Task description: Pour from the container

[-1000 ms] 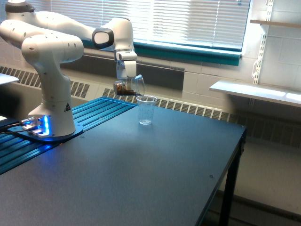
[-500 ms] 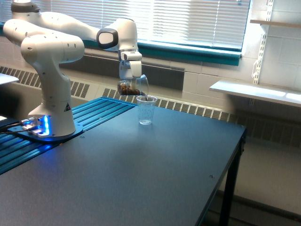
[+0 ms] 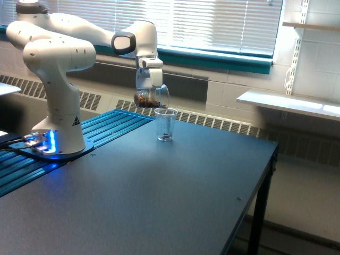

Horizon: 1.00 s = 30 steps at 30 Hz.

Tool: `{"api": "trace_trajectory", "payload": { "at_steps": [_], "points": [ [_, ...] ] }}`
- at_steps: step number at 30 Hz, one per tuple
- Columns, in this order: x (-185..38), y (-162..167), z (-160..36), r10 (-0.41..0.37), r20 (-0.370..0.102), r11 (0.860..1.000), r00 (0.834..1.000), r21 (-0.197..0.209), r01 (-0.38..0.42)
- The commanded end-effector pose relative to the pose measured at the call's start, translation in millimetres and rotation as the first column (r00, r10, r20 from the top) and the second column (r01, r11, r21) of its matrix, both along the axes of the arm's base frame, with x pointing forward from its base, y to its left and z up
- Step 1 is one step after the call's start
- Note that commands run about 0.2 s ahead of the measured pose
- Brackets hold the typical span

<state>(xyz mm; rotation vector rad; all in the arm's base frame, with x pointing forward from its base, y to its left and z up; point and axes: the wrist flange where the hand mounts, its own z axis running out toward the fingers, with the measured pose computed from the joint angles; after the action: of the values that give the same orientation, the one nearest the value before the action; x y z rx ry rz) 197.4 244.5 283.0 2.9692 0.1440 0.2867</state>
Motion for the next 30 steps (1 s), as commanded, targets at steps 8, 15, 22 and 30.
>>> {"api": "trace_trajectory", "payload": {
  "at_steps": [8, 15, 22, 30],
  "points": [
    [3.8, 2.5, 1.9, 0.037, -0.015, 0.999, 0.999, -0.023, -0.037],
    [3.2, 3.2, 0.9, 0.05, -0.028, 0.998, 0.998, -0.03, -0.051],
    [3.2, 4.3, 0.2, 0.061, -0.04, 0.997, 0.997, -0.036, -0.063],
    [5.5, 5.2, 0.7, 0.071, -0.045, 0.996, 0.996, -0.048, -0.073]
  ]
}}
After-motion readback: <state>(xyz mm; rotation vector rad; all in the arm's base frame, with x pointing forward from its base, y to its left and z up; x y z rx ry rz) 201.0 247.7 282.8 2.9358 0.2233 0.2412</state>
